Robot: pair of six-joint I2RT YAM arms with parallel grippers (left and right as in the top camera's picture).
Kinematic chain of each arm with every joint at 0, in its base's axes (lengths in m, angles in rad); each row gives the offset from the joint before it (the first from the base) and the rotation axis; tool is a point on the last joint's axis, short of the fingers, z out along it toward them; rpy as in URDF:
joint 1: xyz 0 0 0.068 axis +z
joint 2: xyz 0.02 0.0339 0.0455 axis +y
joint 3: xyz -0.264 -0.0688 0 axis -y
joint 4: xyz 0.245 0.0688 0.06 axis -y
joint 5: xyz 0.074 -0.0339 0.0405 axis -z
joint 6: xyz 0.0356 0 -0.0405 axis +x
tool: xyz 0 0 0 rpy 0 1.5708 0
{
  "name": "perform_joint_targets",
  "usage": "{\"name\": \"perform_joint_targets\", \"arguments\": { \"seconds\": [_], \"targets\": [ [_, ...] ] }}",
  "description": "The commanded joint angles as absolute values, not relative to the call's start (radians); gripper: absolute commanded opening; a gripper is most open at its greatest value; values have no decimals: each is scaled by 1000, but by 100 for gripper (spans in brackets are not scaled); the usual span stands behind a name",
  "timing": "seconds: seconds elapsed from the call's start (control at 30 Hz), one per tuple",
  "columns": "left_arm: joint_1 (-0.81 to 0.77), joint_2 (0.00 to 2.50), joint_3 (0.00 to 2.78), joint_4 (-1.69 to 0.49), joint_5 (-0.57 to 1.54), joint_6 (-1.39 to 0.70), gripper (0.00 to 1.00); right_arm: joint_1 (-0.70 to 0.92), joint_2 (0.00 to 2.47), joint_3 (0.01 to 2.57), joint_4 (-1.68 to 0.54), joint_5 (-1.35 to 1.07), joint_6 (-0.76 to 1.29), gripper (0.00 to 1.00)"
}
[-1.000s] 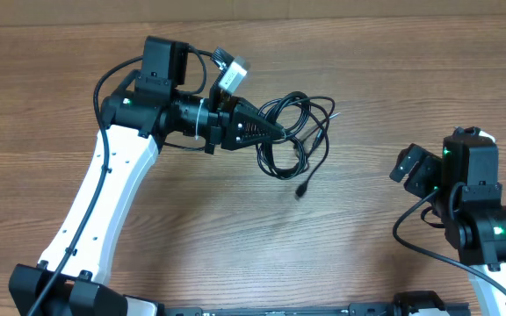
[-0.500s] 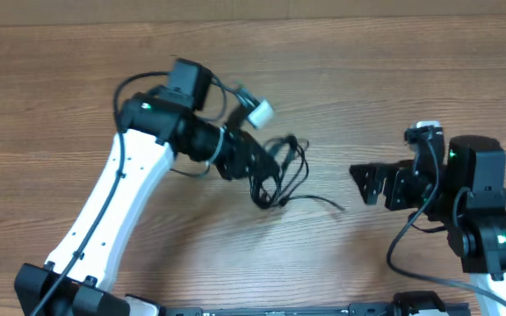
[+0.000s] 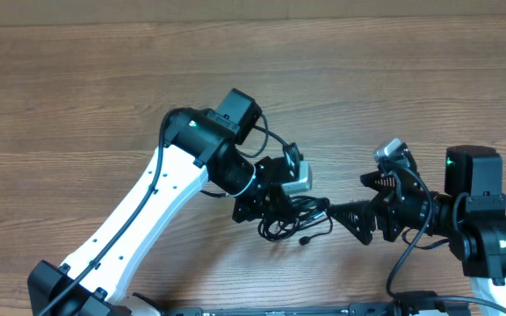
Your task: Untangle cables
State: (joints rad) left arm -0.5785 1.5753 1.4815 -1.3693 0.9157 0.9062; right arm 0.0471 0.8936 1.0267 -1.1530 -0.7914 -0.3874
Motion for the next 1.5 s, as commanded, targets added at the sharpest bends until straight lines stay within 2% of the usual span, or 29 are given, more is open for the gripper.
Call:
{"name": "perform_joint_targets", "arguments": {
  "seconds": [0.0,0.13,0.33,0.43,0.47,0.6,0.7,0.77,0.83,0.97,1.0,1.1,1.13,1.23,1.47],
  "targets": [
    [-588,1548,1489,-1356,963,1025,4,44,885,1035,-1171,-941,-514,98],
    [-588,1548,1489,-1312,1033,1026,4,44,886,1034,-1235,-971,-611,89],
    [-595,1548,1489,-1282,1151,1073,4,44,886,1034,-1269,-1015,-665,88],
    [-619,1548,1489,-1281,1169,1104,4,44,886,1034,-1270,-1016,-667,67],
    [-628,1548,1489,-1279,1169,1104,4,44,886,1034,-1271,-1019,-667,57],
    [-655,1548,1489,-1279,1169,1104,4,44,886,1034,-1274,-1031,-667,41],
    [-664,1548,1489,-1279,1168,1103,6,44,886,1034,-1273,-1031,-667,24],
    [-661,1548,1489,-1279,1165,1102,17,44,886,1034,-1274,-1031,-667,4],
    [-658,1548,1489,-1282,1156,1095,36,44,886,1034,-1277,-1032,-660,4],
    [-655,1548,1489,-1285,1152,1072,52,44,886,1034,-1294,-1034,-659,4],
    [-655,1547,1489,-1285,1145,1050,59,44,886,1034,-1296,-1034,-654,4],
    [-644,1540,1492,-1281,1082,923,96,43,886,1034,-1274,-1038,-591,4],
    [-633,1534,1495,-1282,1047,847,100,43,886,1035,-1260,-1035,-559,4],
    [-586,1497,1497,-1281,935,639,100,43,886,1034,-1200,-1027,-443,4],
    [-488,1365,1497,-1203,773,362,100,43,886,1035,-986,-937,-149,4]
  ]
}}
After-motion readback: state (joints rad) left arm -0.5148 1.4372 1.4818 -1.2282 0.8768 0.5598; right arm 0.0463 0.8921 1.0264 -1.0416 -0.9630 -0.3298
